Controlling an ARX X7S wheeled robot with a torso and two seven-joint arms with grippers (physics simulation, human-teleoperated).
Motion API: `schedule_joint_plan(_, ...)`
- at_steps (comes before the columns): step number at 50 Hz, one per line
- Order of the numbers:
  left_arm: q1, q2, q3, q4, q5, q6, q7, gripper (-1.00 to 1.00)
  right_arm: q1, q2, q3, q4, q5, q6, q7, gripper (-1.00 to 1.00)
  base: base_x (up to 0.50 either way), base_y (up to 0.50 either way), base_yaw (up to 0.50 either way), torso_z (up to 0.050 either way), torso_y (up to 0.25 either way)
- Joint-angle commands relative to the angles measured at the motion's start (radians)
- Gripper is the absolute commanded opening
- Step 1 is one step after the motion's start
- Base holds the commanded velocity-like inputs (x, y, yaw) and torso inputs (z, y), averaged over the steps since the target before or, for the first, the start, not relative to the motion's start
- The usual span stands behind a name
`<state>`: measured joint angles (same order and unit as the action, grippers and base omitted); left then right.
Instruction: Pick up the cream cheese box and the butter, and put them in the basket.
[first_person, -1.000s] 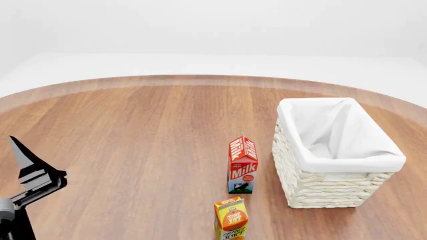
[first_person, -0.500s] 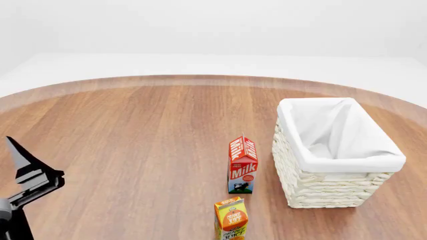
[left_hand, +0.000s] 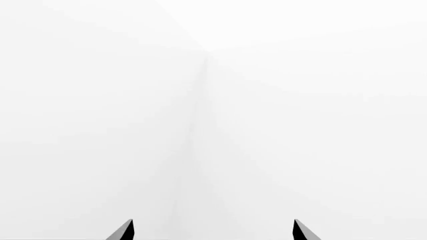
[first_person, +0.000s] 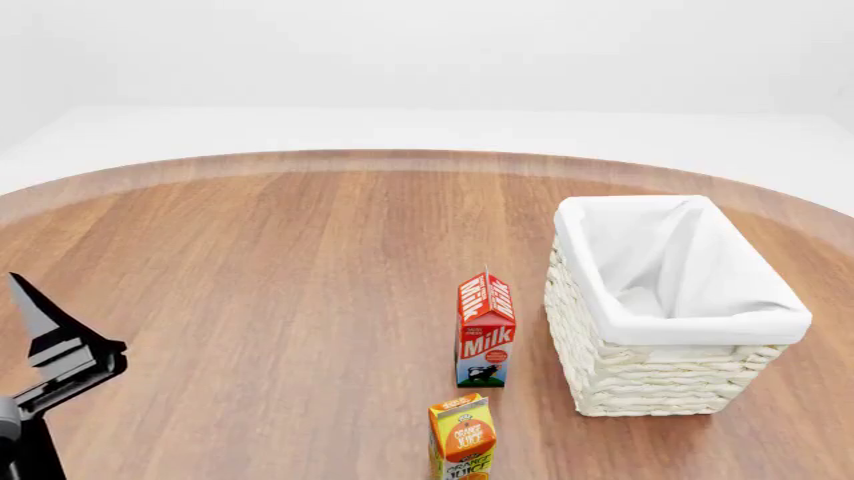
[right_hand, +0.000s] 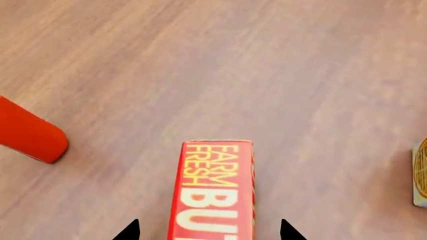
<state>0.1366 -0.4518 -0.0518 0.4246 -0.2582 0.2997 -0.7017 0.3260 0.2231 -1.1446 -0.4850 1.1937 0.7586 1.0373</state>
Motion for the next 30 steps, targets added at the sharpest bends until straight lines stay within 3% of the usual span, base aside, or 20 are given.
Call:
schedule_joint_plan(1, -0.002, 0.018, -0.025, -0.009, 0.016, 0.002, 0.021, 1.00, -0.005, -0.021, 0.025, 0.034, 0.007, -0.002, -0.053, 1.00, 0.00, 0.00, 0.00, 0.000, 0.000)
schedule_joint_plan(30, 0.010, 0.012, -0.051, 0.004, 0.000, 0.008, 0.008, 1.00, -0.011, -0.015, 0.000, 0.118, 0.016, 0.005, -0.086, 1.00, 0.00, 0.00, 0.00, 0.000, 0.000)
